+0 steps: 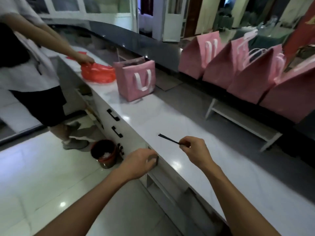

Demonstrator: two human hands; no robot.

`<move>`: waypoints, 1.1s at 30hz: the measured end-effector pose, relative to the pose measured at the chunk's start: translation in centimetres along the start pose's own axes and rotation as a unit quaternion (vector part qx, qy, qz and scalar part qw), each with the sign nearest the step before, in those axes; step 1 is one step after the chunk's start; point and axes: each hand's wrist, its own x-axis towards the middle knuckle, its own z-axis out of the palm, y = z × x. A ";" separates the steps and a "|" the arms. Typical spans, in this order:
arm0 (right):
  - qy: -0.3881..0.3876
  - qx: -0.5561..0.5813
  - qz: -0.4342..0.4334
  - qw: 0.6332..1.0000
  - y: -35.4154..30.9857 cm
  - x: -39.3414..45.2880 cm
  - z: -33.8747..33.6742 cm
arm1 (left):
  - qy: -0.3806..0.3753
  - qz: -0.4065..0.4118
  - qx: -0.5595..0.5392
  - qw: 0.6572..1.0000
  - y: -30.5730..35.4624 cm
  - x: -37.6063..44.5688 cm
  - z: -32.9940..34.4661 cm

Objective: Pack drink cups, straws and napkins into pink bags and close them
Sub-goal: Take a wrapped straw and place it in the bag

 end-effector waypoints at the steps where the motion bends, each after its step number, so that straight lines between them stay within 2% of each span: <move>1: -0.009 -0.001 -0.009 1.000 -0.7 0.9 0.9 | 0.004 -0.014 -0.001 1.000 -1.2 -0.1 -0.3; 6: -0.050 -0.016 -0.050 0.997 -3.1 6.6 4.2 | 0.028 -0.064 -0.010 0.998 -5.4 1.5 -2.1; 15: -0.033 0.018 -0.078 0.996 -3.5 20.2 7.6 | 0.043 -0.085 0.026 0.995 -11.7 11.2 -6.5; 27: 0.016 -0.001 -0.125 0.992 -5.8 32.5 5.4 | 0.188 -0.044 0.035 0.980 -15.8 24.8 -16.6; 33: 0.055 -0.013 -0.122 0.991 -7.5 37.5 4.3 | 0.206 -0.007 0.098 0.974 -17.7 31.7 -21.6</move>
